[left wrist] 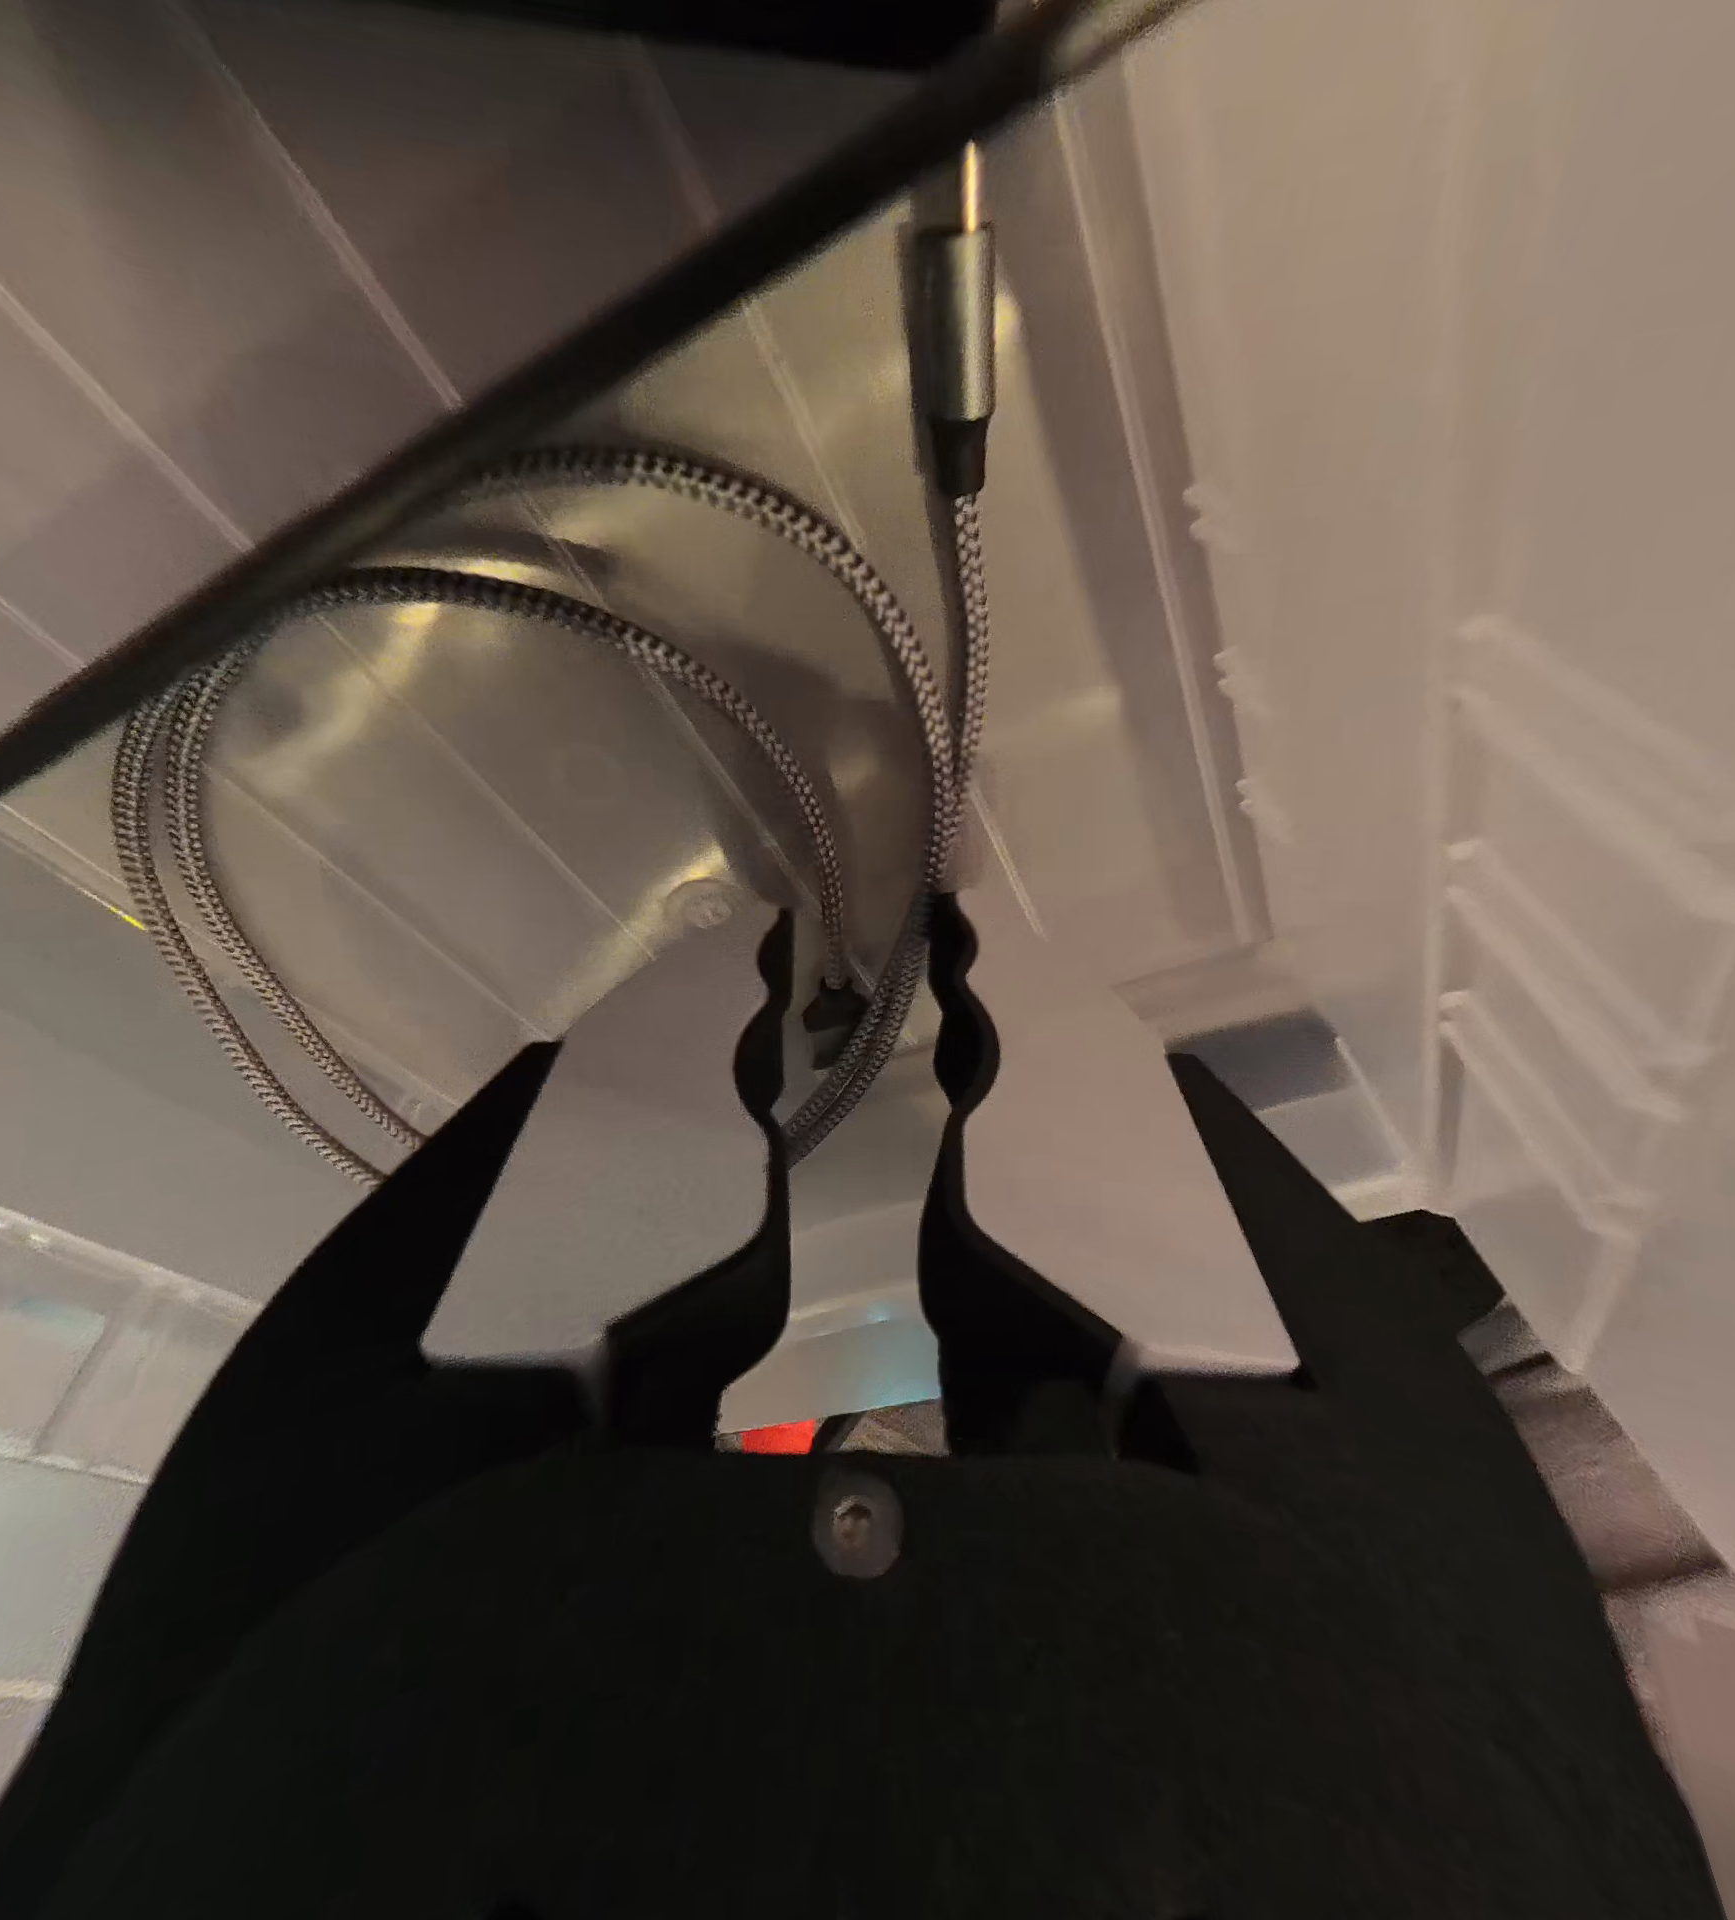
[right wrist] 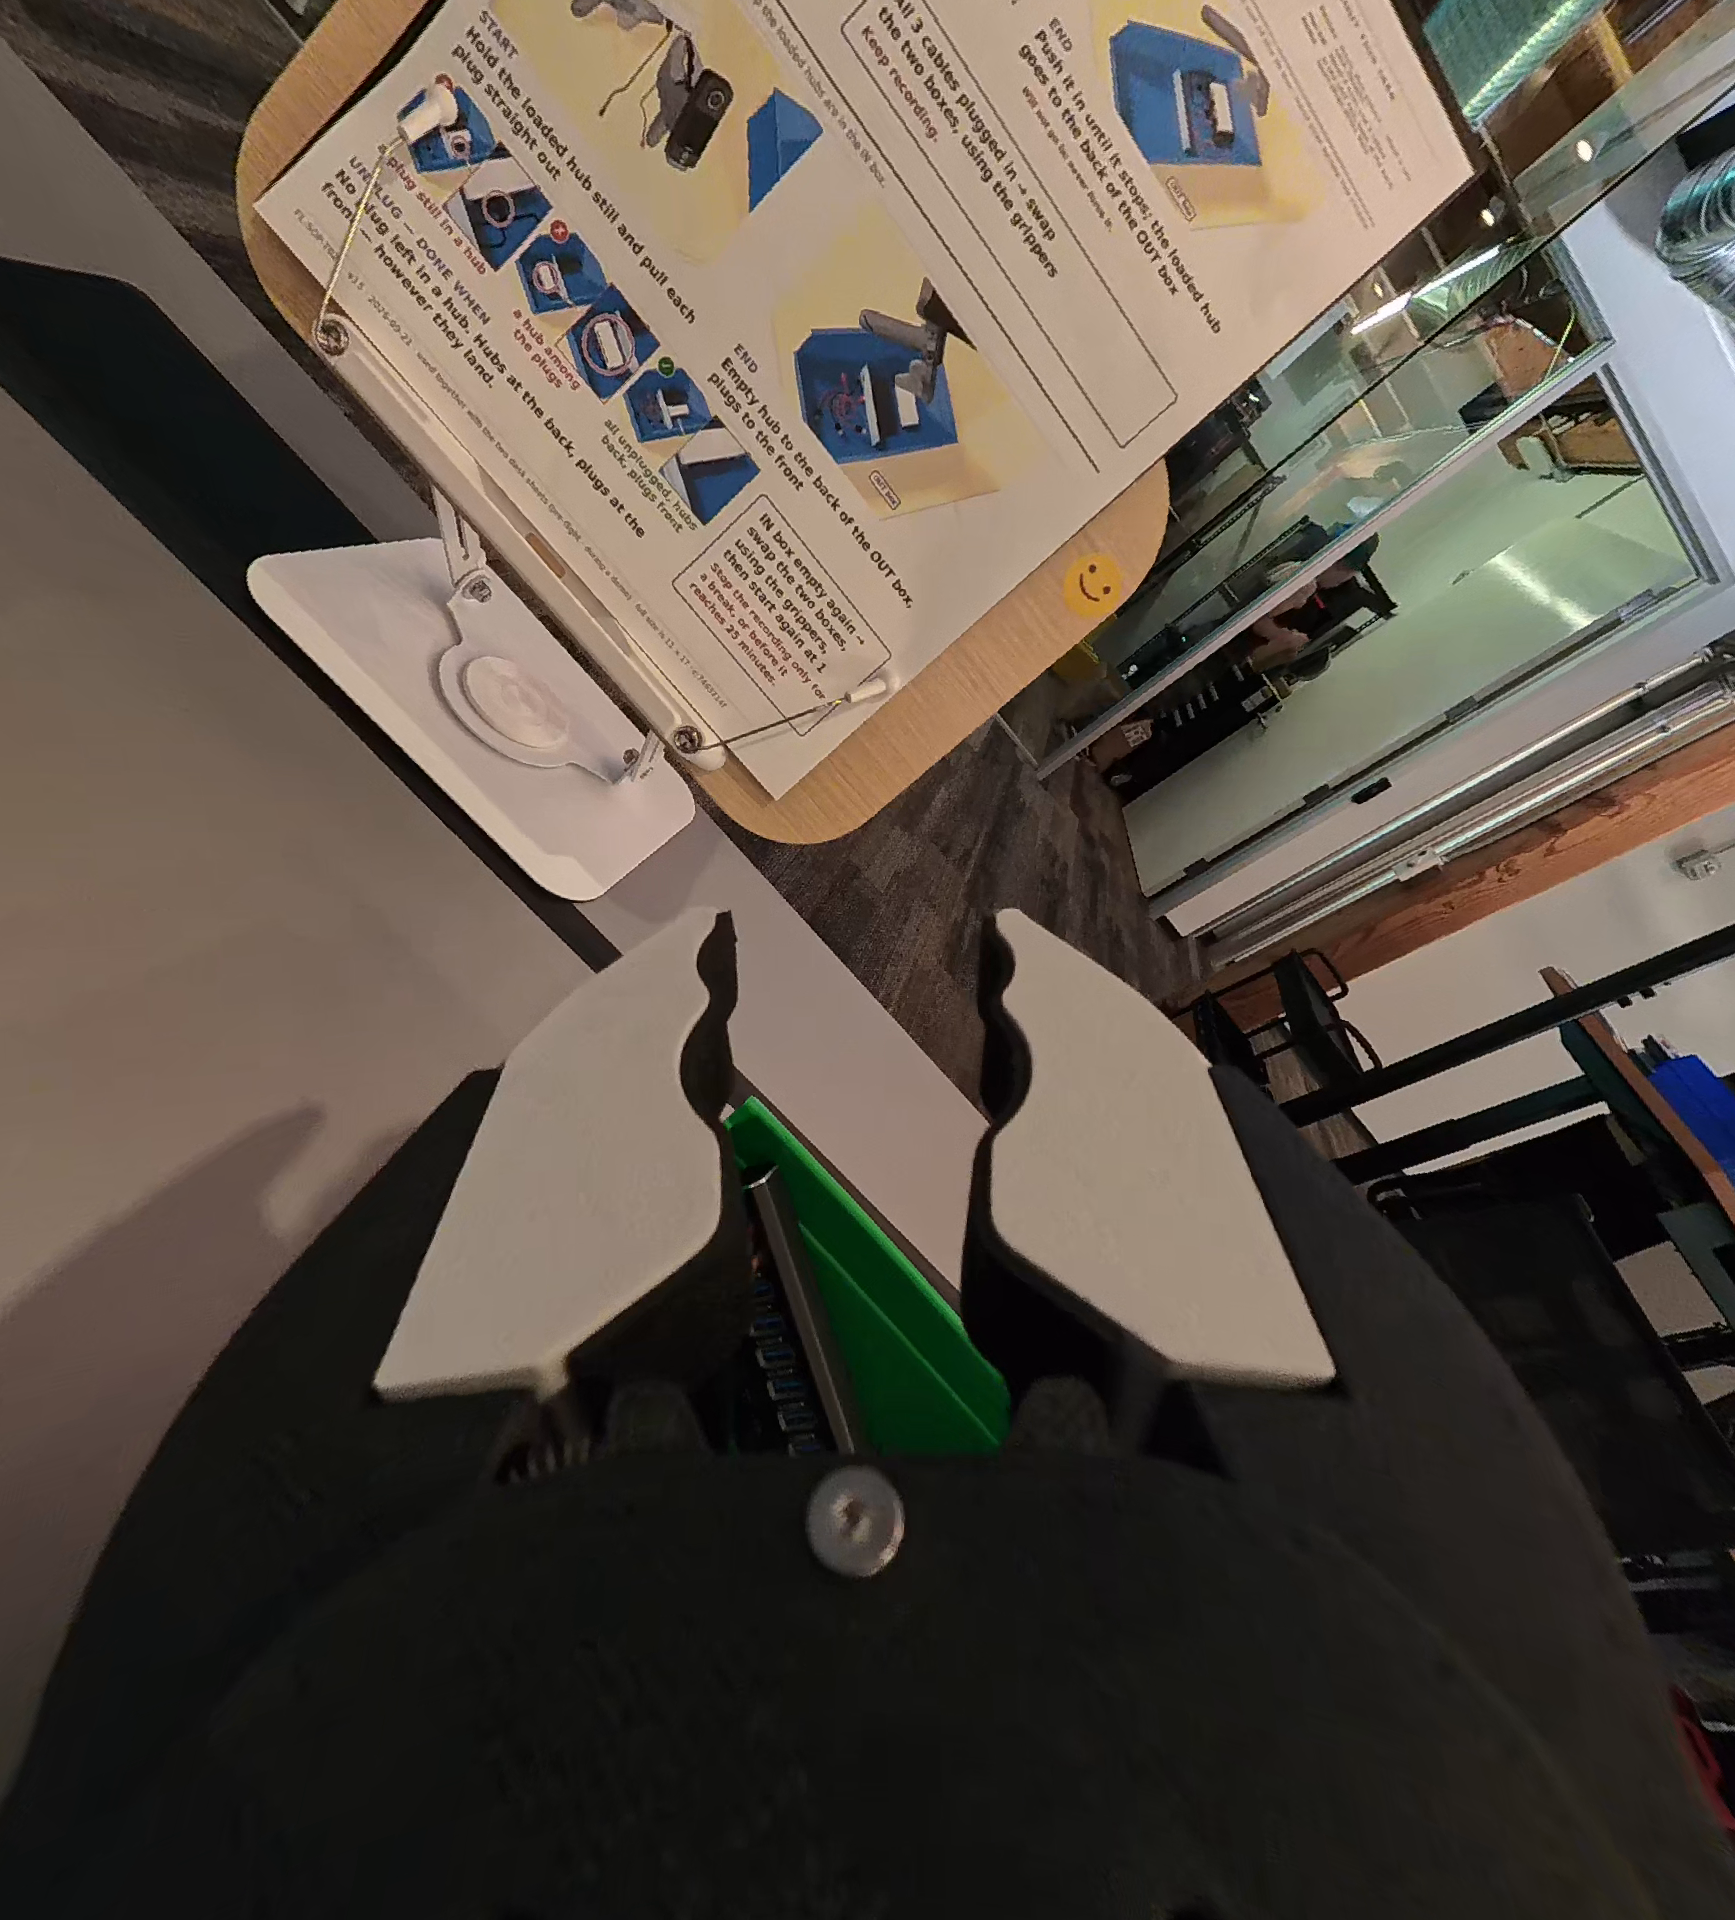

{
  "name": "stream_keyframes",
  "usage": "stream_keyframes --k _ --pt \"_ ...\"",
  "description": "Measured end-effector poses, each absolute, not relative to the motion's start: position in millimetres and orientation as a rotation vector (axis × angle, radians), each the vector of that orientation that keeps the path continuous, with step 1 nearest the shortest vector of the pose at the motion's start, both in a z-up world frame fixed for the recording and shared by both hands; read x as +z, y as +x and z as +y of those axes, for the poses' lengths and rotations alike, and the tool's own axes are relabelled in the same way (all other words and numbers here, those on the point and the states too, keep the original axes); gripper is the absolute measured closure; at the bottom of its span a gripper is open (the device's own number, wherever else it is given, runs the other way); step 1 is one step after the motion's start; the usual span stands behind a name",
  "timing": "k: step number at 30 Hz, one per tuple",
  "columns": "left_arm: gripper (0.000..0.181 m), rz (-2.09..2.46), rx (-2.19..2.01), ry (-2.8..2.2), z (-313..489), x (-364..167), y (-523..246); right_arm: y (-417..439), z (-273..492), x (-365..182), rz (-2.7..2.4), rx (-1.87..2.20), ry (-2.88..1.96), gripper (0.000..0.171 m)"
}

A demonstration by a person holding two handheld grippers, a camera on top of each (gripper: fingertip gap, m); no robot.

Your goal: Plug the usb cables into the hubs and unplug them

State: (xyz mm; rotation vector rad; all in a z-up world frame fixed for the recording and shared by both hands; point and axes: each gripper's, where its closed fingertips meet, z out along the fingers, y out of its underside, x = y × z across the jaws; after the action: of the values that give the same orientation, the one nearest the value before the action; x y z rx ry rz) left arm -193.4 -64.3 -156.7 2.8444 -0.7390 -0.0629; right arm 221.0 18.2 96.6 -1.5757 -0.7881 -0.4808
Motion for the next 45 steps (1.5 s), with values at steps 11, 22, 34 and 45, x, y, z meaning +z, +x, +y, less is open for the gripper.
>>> stream_keyframes --k 11,22,34,45 --pt "0.175 -0.832 0.145 2.748 -71.5 -153.1 -191.8 224.6 19.3 91.9 -0.801 -0.479 -1.593 0.127" --pt "0.177 -0.940 0.580 2.982 -69.5 -88.4 -180.3 223.7 23.9 82.1 -0.829 -0.484 -1.618 0.127" --pt "0.178 -1.083 1.162 3.279 -61.5 18.0 -149.2 224.5 28.3 73.4 -0.847 -0.486 -1.643 0.127" --pt "0.178 -1.798 1.308 2.981 -89.7 44.4 26.7 244.0 24.3 85.6 -0.790 -0.482 -1.640 0.127"
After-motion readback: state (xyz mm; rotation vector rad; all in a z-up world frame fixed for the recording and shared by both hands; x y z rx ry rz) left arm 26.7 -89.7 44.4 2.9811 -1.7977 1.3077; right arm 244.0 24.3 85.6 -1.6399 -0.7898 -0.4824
